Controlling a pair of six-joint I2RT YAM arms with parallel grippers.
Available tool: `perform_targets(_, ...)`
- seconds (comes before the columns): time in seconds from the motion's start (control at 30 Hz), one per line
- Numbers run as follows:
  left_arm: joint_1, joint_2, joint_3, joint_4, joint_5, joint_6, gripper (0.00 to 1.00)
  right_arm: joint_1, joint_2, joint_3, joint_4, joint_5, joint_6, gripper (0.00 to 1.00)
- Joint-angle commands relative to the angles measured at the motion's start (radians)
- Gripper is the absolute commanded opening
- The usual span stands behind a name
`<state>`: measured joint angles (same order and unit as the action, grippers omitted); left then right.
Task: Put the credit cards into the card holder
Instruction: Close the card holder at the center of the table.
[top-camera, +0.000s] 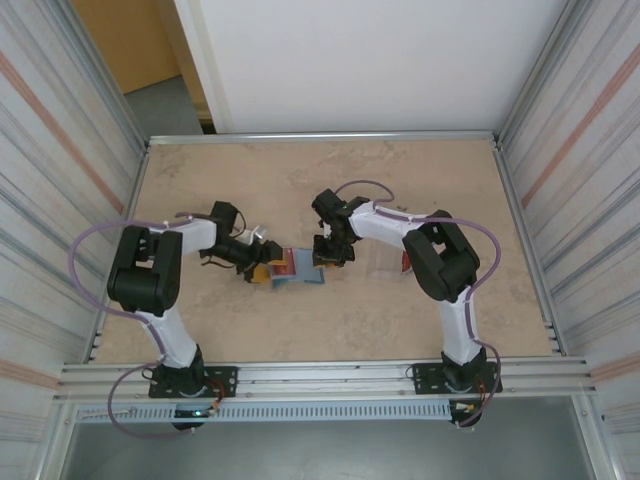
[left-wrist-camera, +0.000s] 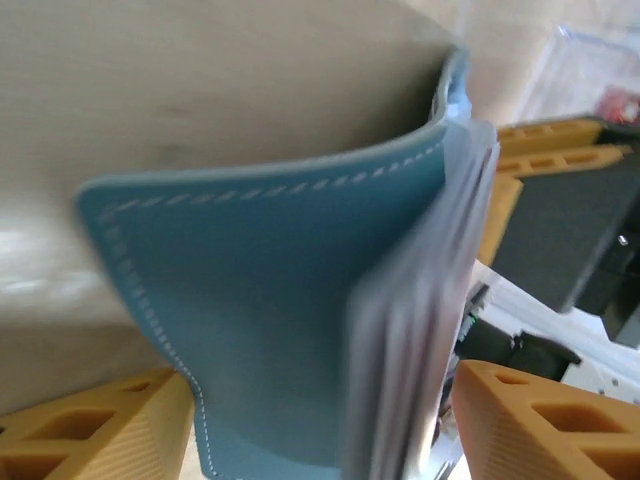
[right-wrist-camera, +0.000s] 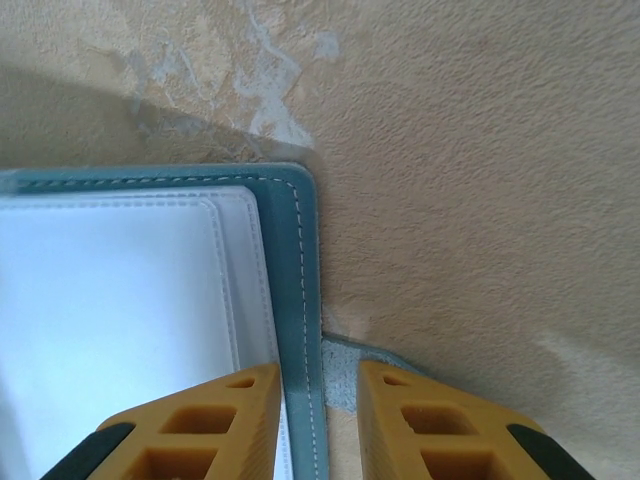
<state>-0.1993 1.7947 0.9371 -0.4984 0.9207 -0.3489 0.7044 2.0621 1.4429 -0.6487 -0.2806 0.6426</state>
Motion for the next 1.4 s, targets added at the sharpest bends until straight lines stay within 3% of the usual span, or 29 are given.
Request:
perform_targets(0.0,-0.043,-0.028,-0.009,0.077,0.15,-0.005,0.68,0.006,0.027,-0.046,0.027,-0.004,0.002,0.25)
perform_targets(0.33,-0.071,-0.072,0.04,0.083,0.222,-0.01,0.61,0.002,0.025,-0.078,0.053,-0.011,0.006,0.25)
perform_targets(0.53,-0.126,-0.087,0.074,0.04,0.251,0.041,0.62,-0.006,0.018,-0.092,0.061,-0.014,0.008,0.25)
perform_targets(0.77,-0.13,-0.111,0.122,-0.027,0.263,0.086,0.61,-0.008,0.016,-0.096,0.064,-0.015,0.01,0.25)
perform_targets(1.13,-0.142,-0.069,0.13,-0.053,0.226,0.134,0.61,-0.013,-0.017,-0.103,0.06,-0.012,0.01,0.25)
perform_targets(1.37,-0.141,0.077,0.139,-0.046,0.183,0.169,0.58,-0.016,-0.053,-0.096,0.052,-0.019,0.009,0.25)
